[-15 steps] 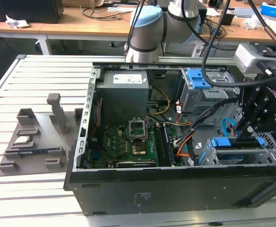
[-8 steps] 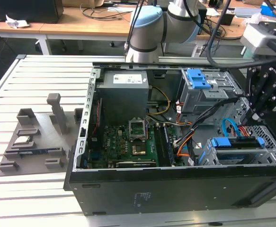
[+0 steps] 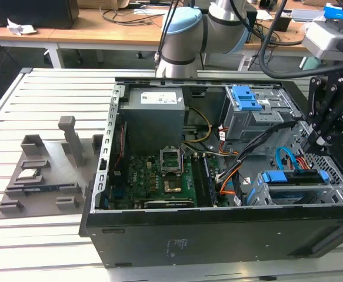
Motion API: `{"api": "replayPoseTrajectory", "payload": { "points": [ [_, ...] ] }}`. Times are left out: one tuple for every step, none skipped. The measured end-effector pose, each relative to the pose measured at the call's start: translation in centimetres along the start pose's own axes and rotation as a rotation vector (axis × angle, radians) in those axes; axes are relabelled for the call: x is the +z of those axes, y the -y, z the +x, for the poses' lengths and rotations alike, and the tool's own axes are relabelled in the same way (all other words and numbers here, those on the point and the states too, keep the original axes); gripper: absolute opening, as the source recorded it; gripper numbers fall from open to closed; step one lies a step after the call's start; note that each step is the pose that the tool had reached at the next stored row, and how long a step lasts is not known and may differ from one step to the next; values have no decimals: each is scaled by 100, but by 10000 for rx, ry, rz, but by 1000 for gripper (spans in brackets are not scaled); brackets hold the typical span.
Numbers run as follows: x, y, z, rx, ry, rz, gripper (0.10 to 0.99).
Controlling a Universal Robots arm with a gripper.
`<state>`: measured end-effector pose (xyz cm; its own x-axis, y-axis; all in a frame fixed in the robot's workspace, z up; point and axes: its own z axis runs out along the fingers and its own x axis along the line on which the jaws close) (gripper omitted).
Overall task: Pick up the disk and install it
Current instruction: 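Insert the second disk wire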
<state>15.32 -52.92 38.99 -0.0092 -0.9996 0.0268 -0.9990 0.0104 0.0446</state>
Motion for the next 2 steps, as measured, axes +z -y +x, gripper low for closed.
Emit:
{"api": "replayPoseTrajectory", "payload": {
  "points": [
    [0,0,0,0,0,1,106],
    [0,0,0,0,1,1,106]
  ]
}}
